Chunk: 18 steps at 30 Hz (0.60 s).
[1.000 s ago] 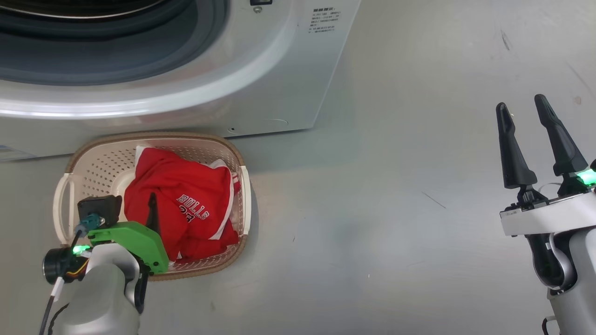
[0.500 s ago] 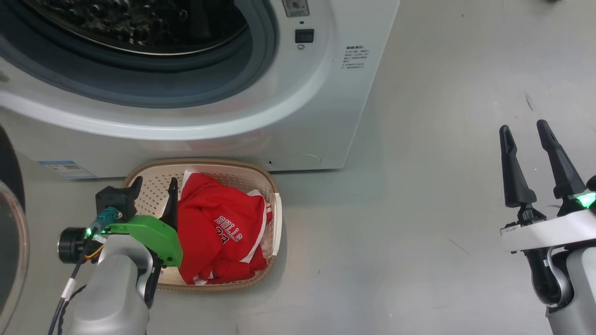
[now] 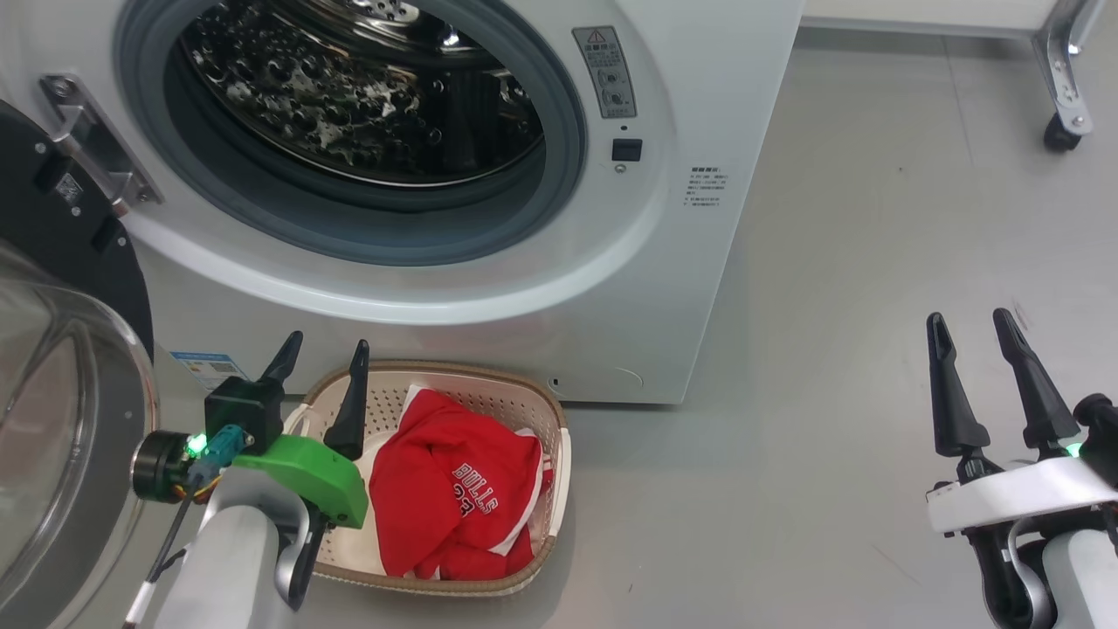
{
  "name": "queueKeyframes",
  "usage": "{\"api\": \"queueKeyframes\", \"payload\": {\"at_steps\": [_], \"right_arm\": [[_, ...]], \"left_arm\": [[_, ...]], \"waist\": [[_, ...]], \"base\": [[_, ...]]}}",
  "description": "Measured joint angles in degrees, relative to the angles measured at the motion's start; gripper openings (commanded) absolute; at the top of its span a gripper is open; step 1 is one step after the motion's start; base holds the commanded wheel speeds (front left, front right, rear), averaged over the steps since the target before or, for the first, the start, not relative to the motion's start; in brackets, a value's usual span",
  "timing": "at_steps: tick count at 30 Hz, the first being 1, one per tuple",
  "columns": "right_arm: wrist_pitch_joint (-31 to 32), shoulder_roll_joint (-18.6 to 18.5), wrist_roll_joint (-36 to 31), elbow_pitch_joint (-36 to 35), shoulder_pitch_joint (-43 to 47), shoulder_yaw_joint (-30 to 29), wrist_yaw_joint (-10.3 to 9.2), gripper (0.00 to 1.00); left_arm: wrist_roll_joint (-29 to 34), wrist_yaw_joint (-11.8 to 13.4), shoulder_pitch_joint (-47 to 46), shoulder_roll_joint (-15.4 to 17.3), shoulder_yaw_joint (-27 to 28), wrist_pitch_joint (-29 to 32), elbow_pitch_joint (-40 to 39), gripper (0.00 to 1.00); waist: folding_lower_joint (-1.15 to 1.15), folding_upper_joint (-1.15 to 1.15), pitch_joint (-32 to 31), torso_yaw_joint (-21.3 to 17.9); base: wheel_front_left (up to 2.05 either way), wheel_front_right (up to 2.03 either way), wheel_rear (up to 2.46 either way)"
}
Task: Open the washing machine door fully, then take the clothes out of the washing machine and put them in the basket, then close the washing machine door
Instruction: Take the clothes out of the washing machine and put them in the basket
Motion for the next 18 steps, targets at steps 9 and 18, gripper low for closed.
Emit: {"api": "queueKeyframes", "payload": {"at_steps": [9, 18], "right_arm": [[0.00, 0.80, -1.23, 0.59, 2.46, 0.44, 0.00, 1.00], [0.00, 1.62, -2.13, 0.58, 4.77, 1.10, 0.00, 1.00]], "left_arm": [[-0.55, -0.45, 6.80, 0.04, -0.05, 0.00, -8.45, 1.00], [-2.19, -0.46, 12.65, 0.10, 0.71, -0.01, -16.00, 1.00]], "waist": [[0.00, 0.00, -4.95, 1.61], [0.00, 0.00, -7.78, 1.56]], "base": [[0.00, 0.00, 0.00], [0.00, 0.00, 0.00]]}}
